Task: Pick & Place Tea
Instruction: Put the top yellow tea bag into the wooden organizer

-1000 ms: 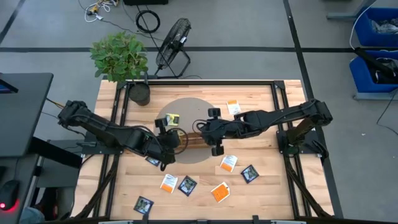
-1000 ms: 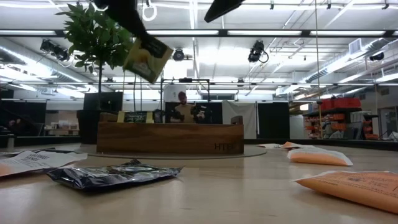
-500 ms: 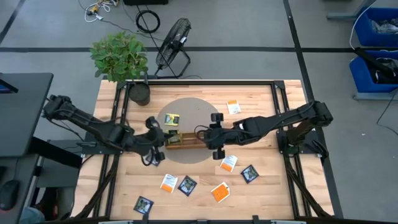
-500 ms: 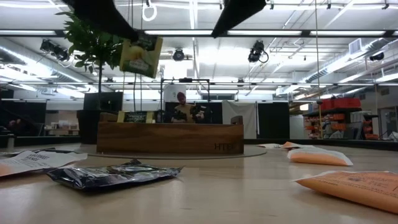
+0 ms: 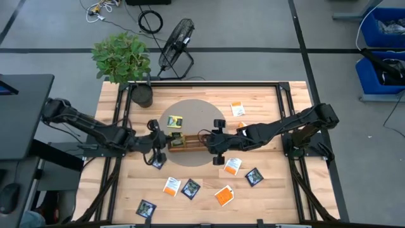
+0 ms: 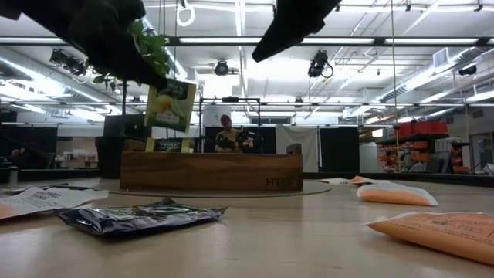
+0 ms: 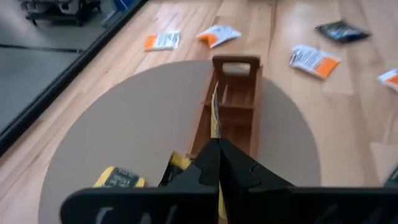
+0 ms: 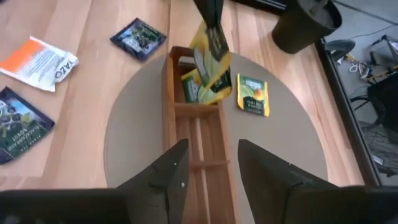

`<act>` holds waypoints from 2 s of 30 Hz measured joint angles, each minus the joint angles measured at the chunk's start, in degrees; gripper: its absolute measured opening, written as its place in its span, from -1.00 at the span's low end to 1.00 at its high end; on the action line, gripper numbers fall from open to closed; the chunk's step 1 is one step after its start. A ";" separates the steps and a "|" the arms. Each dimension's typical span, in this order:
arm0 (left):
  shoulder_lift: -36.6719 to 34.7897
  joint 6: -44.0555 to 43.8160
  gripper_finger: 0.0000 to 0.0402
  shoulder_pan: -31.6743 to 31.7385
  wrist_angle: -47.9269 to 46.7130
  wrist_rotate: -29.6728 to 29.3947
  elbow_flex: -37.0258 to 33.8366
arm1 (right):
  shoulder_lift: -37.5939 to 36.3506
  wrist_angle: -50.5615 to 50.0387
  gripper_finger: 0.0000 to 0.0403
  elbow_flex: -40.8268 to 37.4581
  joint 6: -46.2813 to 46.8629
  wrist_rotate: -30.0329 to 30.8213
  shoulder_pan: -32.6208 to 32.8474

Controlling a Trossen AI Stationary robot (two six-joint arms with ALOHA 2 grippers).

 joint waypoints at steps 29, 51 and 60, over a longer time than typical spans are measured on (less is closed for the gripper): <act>-5.14 4.51 -0.99 6.22 11.29 9.87 -9.91 | 0.00 0.85 -0.28 0.00 -0.39 -0.05 0.22; -7.61 4.54 -0.99 10.23 21.58 14.92 -17.74 | 0.00 0.96 -0.28 0.04 1.06 -0.07 0.22; -7.58 4.46 -0.99 10.40 21.66 15.34 -18.15 | 0.00 1.05 -0.28 0.04 0.87 -0.07 0.22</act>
